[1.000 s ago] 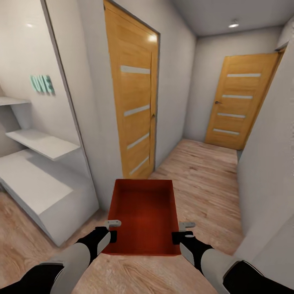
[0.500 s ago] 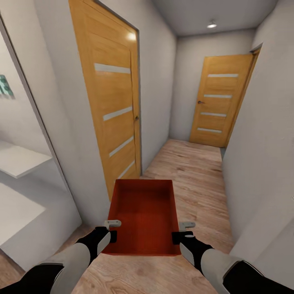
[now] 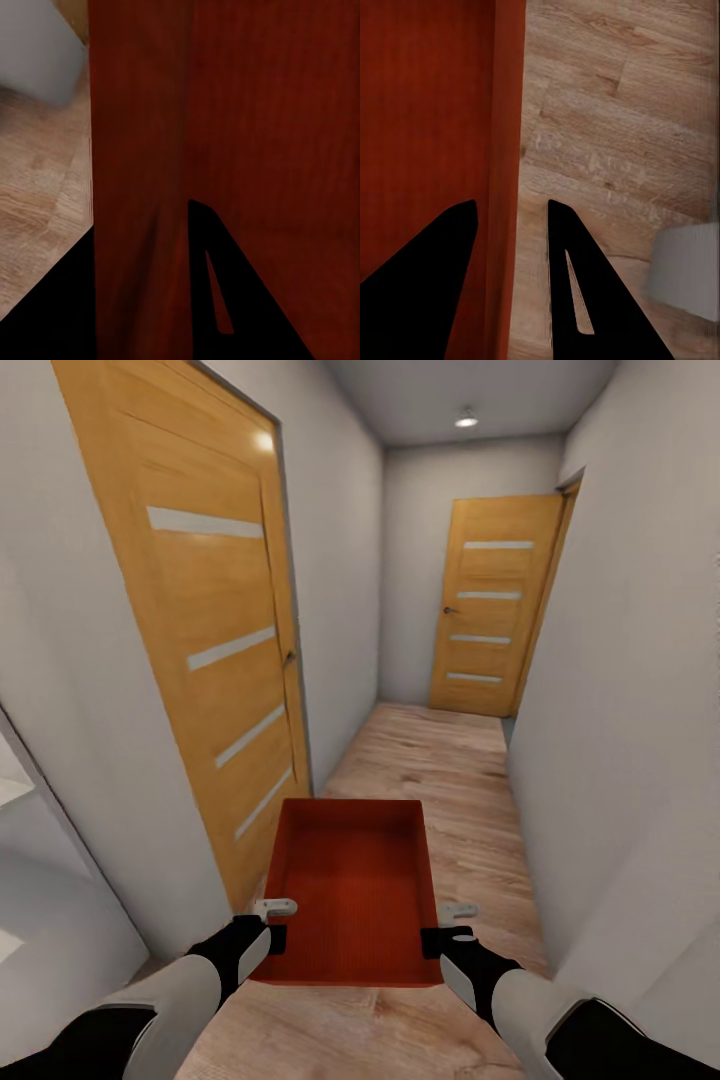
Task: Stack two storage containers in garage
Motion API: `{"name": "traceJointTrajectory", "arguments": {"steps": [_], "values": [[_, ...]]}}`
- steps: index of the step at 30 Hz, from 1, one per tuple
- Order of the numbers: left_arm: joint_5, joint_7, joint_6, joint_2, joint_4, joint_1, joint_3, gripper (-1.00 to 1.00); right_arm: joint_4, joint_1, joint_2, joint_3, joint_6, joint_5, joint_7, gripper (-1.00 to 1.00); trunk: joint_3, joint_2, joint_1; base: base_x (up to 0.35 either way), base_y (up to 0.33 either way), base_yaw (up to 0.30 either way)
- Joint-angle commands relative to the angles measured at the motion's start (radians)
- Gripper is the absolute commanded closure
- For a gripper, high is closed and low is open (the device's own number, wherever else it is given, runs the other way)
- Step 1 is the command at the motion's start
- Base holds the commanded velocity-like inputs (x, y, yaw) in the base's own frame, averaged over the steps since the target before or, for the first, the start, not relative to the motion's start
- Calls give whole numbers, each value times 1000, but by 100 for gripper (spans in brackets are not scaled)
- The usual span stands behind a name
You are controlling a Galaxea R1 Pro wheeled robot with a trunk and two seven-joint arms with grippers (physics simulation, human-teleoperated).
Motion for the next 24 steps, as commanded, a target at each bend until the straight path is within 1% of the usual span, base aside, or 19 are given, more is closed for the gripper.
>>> {"name": "traceJointTrajectory", "arguments": {"steps": [1, 5, 7, 24], "values": [[1, 7, 5, 24, -6, -1, -11, 100, 8, 0, -1, 12, 4, -16, -5, 100, -2, -2, 1, 322, 0, -243], [1, 7, 5, 24, -6, -1, -11, 100, 8, 0, 0, 11, 4, -16, -5, 100, -2, -2, 1, 322, 0, -228], [1, 7, 6, 24, -6, -1, -11, 100, 8, 0, 0, 11, 4, -16, -5, 100, -2, -2, 1, 322, 0, -90], [1, 7, 6, 24, -6, -1, -11, 100, 8, 0, -1, 11, 4, -16, -5, 100, -2, -2, 1, 322, 0, -5]]}}
